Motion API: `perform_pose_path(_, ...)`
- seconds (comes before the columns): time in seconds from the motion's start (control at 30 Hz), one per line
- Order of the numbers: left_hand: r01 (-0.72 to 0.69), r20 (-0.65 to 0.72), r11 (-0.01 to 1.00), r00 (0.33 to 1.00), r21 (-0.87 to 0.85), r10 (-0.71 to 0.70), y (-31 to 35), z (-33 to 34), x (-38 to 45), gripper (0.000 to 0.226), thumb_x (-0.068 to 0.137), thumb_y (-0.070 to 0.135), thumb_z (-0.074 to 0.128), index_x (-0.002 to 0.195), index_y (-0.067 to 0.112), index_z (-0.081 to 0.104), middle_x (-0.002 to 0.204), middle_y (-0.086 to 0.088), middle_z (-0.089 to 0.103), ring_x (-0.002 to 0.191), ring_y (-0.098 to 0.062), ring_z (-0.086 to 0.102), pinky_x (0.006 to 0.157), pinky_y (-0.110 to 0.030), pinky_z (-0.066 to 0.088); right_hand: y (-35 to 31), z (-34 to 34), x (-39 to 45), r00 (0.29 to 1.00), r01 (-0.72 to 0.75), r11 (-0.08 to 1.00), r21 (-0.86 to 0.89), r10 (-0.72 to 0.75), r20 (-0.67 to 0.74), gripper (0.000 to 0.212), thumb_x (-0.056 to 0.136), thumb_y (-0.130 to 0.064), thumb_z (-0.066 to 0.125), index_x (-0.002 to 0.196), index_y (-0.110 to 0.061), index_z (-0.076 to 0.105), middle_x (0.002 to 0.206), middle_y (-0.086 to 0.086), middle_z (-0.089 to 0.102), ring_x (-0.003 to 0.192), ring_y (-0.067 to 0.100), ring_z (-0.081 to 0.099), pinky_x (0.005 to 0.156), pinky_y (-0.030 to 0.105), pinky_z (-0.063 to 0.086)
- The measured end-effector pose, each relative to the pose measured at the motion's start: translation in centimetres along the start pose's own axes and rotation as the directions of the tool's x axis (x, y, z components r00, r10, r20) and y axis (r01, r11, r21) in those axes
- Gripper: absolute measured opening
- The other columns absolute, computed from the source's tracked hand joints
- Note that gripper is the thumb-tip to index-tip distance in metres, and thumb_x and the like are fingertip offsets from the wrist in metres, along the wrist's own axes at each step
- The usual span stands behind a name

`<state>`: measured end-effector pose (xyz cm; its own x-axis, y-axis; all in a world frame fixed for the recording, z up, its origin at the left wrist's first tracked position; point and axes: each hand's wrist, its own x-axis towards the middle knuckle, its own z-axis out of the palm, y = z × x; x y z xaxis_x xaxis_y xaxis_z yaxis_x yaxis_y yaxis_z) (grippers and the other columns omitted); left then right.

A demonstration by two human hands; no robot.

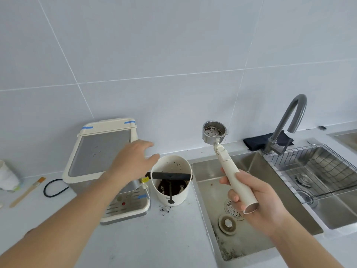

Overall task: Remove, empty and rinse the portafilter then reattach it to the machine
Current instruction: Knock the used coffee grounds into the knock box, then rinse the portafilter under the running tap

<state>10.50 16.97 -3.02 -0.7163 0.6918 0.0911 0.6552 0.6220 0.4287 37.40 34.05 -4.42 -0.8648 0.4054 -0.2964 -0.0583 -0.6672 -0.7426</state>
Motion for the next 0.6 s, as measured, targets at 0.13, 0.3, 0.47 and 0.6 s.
perform_pose_path(0.13,-0.009,-0.001,0.958,1.0,-0.286,0.009,6.2,2.5,-1.3,0.04,0.083,0.049,0.062,0.118,0.03,0.066,0.112,0.019,0.066,0.099,0.008,0.058,0.083,-0.014,0.04,-1.8,-2.5,-0.5,1.0,0.001,1.0,0.008,-0.001,0.019,0.028,0.08,-0.017,0.064,0.106,-0.01,0.056,0.095,0.022,0.07,0.047,0.019,0.052,0.034,0.024,0.042)
perform_pose_path(0.3,0.089,0.086,0.793,0.995,-0.602,-0.046,13.7,6.9,-2.5,0.025,0.07,0.055,0.062,0.085,0.04,0.075,0.08,0.023,0.072,0.077,0.012,0.064,0.069,-0.014,0.044,-3.8,-6.1,-0.8,0.998,0.007,1.0,-0.024,-0.006,0.055,0.04,0.077,-0.017,0.071,0.112,-0.006,0.056,0.094,0.023,0.069,0.05,0.021,0.055,0.035,0.026,0.045)
perform_pose_path(0.47,0.204,0.196,0.592,0.977,-0.78,-0.077,19.7,11.2,-2.6,0.022,0.065,0.056,0.064,0.078,0.042,0.075,0.082,0.007,0.077,0.082,-0.013,0.072,0.082,-0.037,0.057,-5.1,-9.8,-1.0,0.999,0.035,0.996,-0.083,-0.033,0.03,0.034,0.074,-0.02,0.073,0.103,-0.005,0.064,0.092,0.021,0.069,0.054,0.023,0.058,0.038,0.027,0.045)
perform_pose_path(0.6,0.281,0.263,0.511,0.959,-0.813,-0.108,23.3,13.9,-2.4,0.016,0.076,0.047,0.067,0.078,0.035,0.077,0.083,0.007,0.077,0.078,-0.011,0.073,0.073,-0.029,0.053,-5.7,-12.6,-1.3,0.998,0.056,0.992,-0.114,-0.057,-0.003,0.019,0.081,-0.017,0.07,0.096,-0.005,0.072,0.094,0.021,0.07,0.058,0.023,0.061,0.041,0.029,0.047)
